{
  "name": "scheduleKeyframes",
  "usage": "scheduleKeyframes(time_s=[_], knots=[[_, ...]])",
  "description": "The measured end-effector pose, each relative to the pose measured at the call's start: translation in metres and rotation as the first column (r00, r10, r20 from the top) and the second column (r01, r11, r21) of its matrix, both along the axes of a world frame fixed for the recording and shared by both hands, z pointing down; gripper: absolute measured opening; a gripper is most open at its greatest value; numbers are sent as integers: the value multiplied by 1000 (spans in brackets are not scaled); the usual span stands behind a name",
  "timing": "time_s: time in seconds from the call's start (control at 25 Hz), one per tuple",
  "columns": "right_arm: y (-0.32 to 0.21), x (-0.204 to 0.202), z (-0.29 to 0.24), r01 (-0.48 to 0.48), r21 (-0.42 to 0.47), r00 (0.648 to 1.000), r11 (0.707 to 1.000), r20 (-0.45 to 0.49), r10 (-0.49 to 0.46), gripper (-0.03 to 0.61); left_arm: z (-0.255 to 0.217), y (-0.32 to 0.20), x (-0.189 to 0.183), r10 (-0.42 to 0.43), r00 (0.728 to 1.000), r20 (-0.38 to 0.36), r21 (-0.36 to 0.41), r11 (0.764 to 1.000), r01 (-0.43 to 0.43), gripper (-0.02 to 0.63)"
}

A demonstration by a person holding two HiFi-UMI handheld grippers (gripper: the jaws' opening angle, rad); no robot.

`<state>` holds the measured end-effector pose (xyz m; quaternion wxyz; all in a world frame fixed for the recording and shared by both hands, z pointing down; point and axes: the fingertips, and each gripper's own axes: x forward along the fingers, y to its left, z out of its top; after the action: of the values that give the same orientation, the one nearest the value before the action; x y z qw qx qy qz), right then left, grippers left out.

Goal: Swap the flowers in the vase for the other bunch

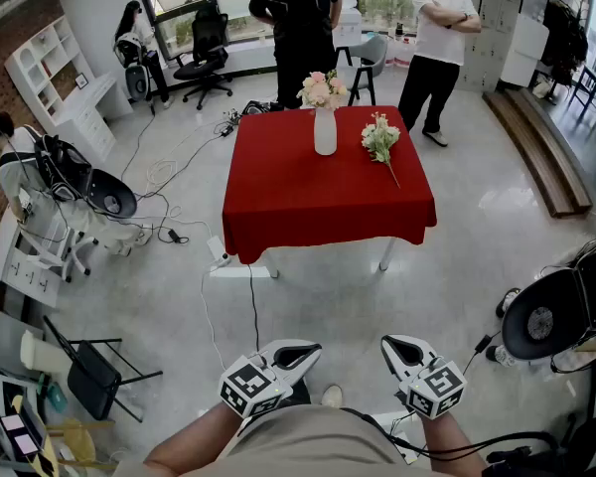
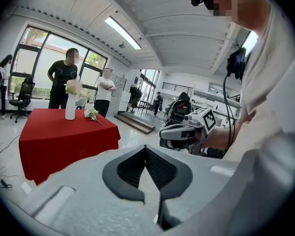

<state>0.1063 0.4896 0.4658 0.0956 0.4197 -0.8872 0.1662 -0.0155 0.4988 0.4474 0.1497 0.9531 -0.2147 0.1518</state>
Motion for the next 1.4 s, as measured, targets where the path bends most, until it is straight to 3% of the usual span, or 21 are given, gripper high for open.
scheduleKeyframes(time_s=[0.36, 0.6, 0.72, 0.92, 1.08, 1.4], knots=[[-5, 0, 8, 6, -15, 1000, 1000, -3, -6, 12, 6, -13, -7, -47, 999, 21, 22, 999, 46, 8], [-37, -9, 15, 25, -42, 1000, 999, -12, -26, 15, 9, -46, -21, -90, 996, 3, 3, 996, 90, 8], [-67, -9, 14, 23, -36, 1000, 999, -16, -23, 28, 12, -78, -18, -66, 998, -11, -7, 998, 66, 8], [-131, -9, 2, -33, -33, 999, 999, -25, 32, 141, 2, -155, -12, -34, 998, -46, 17, 999, 34, 12], [-184, -13, -12, -71, -30, 996, 997, -55, 69, 167, -10, -210, -15, -10, 998, -63, 26, 1000, 12, 67], [-275, -52, -26, -109, -8, 991, 994, -76, 108, 192, -20, -303, -58, -36, 997, -70, 71, 997, 41, 120]])
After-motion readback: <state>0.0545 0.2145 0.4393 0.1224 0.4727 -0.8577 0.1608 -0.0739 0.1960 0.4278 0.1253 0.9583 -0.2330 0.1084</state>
